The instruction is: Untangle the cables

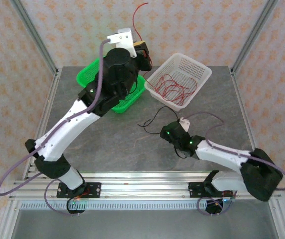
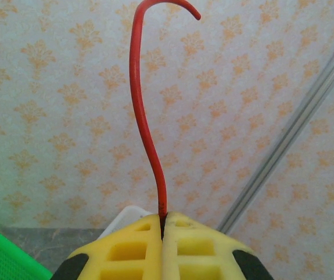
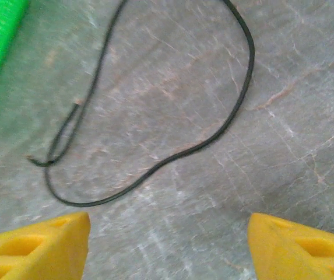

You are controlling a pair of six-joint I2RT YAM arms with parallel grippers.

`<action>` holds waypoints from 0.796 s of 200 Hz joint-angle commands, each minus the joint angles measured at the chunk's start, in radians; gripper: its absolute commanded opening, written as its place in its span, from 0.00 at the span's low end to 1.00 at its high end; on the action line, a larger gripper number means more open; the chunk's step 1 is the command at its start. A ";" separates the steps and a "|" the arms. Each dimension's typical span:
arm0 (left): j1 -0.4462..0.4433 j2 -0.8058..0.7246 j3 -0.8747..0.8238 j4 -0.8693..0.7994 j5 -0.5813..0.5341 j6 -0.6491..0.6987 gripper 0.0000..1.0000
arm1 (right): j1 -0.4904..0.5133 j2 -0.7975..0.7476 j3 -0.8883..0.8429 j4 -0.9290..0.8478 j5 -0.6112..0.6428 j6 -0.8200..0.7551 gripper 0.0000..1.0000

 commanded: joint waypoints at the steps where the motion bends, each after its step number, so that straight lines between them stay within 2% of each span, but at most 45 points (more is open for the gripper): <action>1: 0.019 0.044 -0.001 0.158 -0.024 0.034 0.00 | 0.005 -0.101 -0.023 -0.080 -0.025 -0.012 0.72; 57: 0.044 0.246 -0.018 0.474 -0.047 0.119 0.00 | 0.005 -0.295 -0.047 -0.186 -0.019 0.011 0.73; 108: 0.071 0.551 0.119 0.598 -0.103 0.179 0.00 | 0.005 -0.362 -0.052 -0.244 -0.005 0.013 0.73; 131: 0.089 0.676 0.191 0.586 -0.095 0.163 0.00 | 0.006 -0.381 -0.070 -0.251 -0.005 0.023 0.73; 159: 0.105 0.822 0.320 0.447 -0.033 0.132 0.00 | 0.005 -0.404 -0.090 -0.252 -0.005 0.039 0.73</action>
